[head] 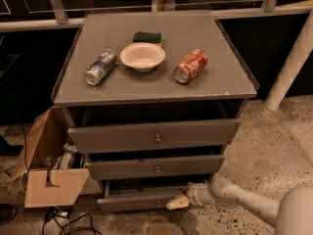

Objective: Open bottom drawer

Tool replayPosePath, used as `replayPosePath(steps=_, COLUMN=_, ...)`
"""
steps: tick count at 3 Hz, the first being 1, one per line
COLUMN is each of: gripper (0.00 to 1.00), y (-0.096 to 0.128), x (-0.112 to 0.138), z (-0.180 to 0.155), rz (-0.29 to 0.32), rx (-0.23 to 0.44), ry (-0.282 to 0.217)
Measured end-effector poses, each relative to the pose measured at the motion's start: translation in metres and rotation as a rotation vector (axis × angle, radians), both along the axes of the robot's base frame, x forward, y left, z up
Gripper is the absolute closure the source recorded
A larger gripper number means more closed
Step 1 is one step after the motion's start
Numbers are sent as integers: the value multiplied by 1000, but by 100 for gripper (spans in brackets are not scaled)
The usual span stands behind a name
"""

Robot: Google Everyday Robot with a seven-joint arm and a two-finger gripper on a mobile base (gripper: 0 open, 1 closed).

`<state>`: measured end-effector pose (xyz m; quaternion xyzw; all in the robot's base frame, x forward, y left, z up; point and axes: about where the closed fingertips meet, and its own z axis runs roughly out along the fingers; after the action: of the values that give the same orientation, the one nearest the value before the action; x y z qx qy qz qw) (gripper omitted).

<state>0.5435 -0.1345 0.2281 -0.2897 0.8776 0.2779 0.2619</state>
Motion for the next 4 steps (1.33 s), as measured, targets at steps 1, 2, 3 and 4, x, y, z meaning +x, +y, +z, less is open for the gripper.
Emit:
replayPosePath(steps=1, gripper=0, y=1, x=14, z=-16, rz=10, rx=-7, ry=20)
replayPosePath(steps=2, gripper=0, y=4, x=11, z=-38, rz=39, rx=-53, ry=59)
replayPosePath(steps=3, gripper=0, y=0, x=-12, z=-45, rz=64, rx=-78, ry=112)
replayPosePath(steps=4, gripper=0, y=0, x=-12, z=-42, rz=64, rx=-78, ry=112)
